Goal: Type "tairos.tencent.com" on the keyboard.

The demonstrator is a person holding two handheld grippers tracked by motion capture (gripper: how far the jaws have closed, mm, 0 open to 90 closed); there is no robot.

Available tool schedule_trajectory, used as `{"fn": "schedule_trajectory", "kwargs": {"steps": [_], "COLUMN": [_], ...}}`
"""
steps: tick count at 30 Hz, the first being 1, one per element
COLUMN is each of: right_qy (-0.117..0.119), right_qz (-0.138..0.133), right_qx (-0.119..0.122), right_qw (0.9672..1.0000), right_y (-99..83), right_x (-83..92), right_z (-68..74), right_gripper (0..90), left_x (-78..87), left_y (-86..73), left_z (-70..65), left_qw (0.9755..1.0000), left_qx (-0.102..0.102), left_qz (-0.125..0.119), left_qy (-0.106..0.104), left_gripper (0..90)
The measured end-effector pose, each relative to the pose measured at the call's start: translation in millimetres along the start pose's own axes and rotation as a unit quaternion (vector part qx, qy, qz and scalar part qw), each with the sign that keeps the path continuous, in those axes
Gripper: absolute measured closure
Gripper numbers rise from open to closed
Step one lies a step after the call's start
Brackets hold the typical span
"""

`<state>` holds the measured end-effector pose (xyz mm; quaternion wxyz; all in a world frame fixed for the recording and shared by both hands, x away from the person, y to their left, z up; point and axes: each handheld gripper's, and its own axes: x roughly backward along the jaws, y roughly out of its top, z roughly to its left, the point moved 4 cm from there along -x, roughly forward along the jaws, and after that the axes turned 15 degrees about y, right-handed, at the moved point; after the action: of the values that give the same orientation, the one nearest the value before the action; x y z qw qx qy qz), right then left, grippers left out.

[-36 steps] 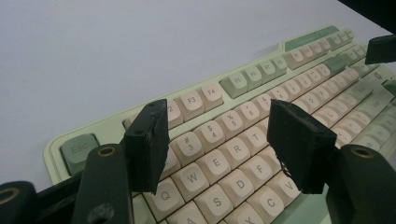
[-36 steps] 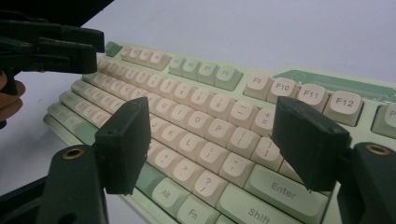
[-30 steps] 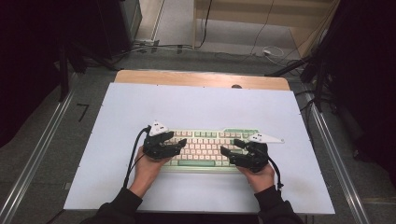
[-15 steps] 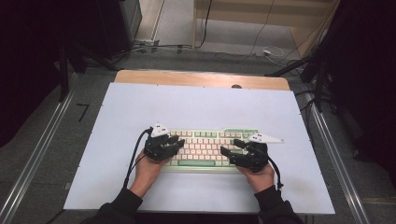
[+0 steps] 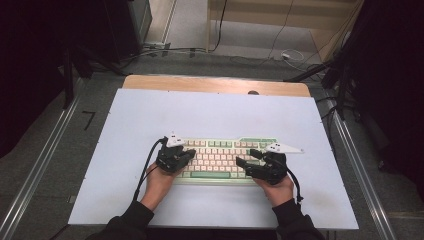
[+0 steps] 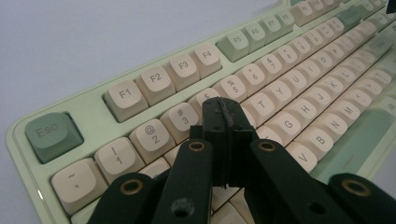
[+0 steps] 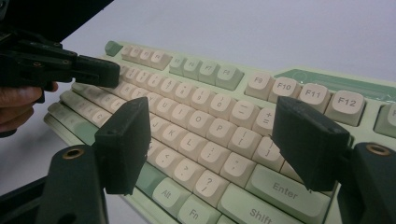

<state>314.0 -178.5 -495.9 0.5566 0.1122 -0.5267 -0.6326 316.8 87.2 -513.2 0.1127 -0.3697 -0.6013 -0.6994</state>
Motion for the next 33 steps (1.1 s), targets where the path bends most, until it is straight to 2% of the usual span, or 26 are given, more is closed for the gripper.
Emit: {"fn": "schedule_trajectory", "kwargs": {"steps": [6, 10, 11, 14, 16, 18, 22, 26, 33], "right_qy": [0.0, 0.0, 0.0, 0.0, 0.0, -0.001, -0.001, -0.001, 0.001], "right_qz": [0.0, 0.001, 0.001, 0.001, 0.002, 0.001, 0.002, 0.004, 0.007], "right_qx": [0.001, 0.0, 0.0, 0.0, -0.001, 0.001, 0.002, 0.0, 0.007], "right_qw": [1.0, 1.0, 1.0, 1.0, 1.0, 1.0, 1.0, 1.0, 1.0], "right_y": [0.0, -0.3, -0.2, -0.3, -0.4, -0.4, -0.7, -1.5, -1.7], "right_x": [-0.1, -0.5, -0.5, -0.3, -0.5, -0.6, -0.9, -1.9, -2.8], "right_z": [0.1, 0.3, 0.3, 0.2, -0.2, 0.0, 0.1, -0.8, 0.2], "right_gripper": [26.4, 26.4, 26.4, 26.4, 26.4, 26.4, 26.4, 26.4, 26.5], "left_x": [-1.9, -0.6, 1.5, 8.1, 12.1, 15.5, 19.8, 24.1, 42.1], "left_y": [-1.6, -0.6, 0.5, 4.5, 6.0, 5.7, 0.8, -6.0, -26.7], "left_z": [-0.9, -0.8, -0.5, 0.1, 1.2, 3.5, 13.8, 25.2, 45.4], "left_qw": [0.9999, 1.0, 0.9999, 0.9992, 0.9986, 0.998, 0.9963, 0.9944, 0.9896], "left_qx": [-0.005, 0.004, 0.009, 0.023, 0.028, 0.036, 0.062, 0.084, 0.109], "left_qz": [0.009, 0.002, -0.005, -0.029, -0.04, -0.049, -0.06, -0.065, -0.091], "left_qy": [0.0, -0.007, -0.01, -0.019, -0.02, -0.013, -0.002, -0.005, 0.023], "left_gripper": [90.0, 90.0, 87.8, 72.5, 58.3, 48.1, 41.7, 37.1, 32.4]}}
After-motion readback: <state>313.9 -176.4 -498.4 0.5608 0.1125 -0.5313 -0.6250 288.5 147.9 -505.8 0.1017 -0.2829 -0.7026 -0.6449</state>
